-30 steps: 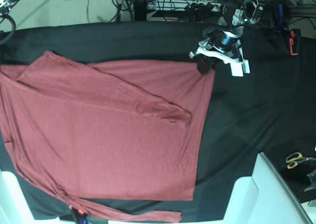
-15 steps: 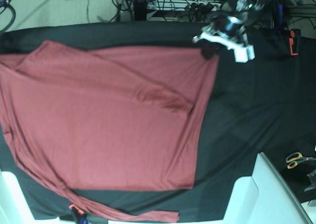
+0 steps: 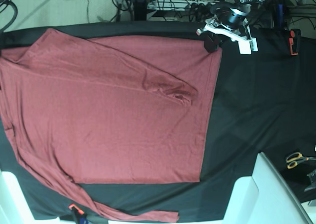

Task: Fold the T-shirt properly
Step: 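Pull the hem corner away from the shirt body with the left gripper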

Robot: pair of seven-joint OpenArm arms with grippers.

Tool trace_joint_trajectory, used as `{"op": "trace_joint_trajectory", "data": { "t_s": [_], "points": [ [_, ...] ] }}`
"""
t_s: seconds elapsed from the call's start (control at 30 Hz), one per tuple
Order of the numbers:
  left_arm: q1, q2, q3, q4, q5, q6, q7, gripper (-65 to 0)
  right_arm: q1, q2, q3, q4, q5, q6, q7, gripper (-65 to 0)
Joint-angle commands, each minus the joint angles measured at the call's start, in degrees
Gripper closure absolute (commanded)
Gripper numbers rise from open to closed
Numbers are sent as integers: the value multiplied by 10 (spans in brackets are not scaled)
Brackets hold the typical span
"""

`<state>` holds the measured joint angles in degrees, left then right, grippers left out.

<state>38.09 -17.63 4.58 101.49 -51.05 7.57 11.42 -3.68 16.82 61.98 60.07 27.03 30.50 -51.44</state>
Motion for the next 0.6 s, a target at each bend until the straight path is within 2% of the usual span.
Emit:
{"op": "trace_joint_trajectory", "data": {
  "t_s": [0.0,0.13,0.3,0.43,0.57],
  "points": [
    [3,-4,-2,8,1,-2,-10,0,4,15,0,12,7,0,4,0],
    [2,-4,-1,8,-1,-1,-10,0,6,16,-14,12,7,-35,4,0],
    [-12,-3,1,8,-3,-1,-7,0,7,19,-73,12,7,-55,4,0],
    [-31,12,-8,10,-3,-1,46,0,18,19,-86,12,7,-86,4,0],
    [-44,33,-20,11,-3,-1,71,0,22,19,-86,34,7,-89,4,0]
  ]
}}
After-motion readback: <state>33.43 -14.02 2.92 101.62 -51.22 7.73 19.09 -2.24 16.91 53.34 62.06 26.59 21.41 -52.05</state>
